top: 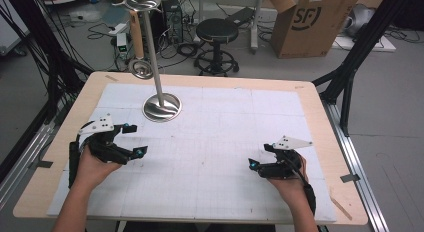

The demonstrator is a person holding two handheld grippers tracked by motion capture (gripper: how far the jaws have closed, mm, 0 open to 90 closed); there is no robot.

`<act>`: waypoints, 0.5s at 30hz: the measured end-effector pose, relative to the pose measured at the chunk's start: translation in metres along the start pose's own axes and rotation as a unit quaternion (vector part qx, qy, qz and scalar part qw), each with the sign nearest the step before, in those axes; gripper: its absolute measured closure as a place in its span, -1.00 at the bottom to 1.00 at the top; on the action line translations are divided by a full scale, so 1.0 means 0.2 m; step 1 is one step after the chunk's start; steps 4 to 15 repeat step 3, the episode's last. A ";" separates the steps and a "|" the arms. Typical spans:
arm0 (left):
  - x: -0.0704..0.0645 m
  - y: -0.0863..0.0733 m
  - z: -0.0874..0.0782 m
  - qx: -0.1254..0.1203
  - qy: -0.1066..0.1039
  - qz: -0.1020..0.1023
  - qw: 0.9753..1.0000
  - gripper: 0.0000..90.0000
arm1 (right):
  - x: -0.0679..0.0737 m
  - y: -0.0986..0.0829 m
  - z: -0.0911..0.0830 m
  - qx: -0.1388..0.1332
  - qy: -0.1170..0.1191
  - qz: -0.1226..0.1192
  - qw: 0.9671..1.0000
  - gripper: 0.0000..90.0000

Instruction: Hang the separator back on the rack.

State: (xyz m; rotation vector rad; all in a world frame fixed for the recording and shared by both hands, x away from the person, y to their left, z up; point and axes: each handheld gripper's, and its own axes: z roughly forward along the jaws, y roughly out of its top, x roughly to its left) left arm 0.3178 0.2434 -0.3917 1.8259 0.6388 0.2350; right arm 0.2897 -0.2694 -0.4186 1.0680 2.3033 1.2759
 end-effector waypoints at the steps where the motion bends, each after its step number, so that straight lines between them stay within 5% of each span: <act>1: 0.00 0.00 0.00 0.000 0.000 -0.001 1.000 -0.86 | 0.00 0.00 0.00 -0.001 0.001 0.002 1.000 -0.64; 15: 0.00 0.00 0.00 0.001 0.002 -0.001 1.000 -0.86 | 0.00 0.00 0.00 -0.001 0.001 0.000 1.000 -0.64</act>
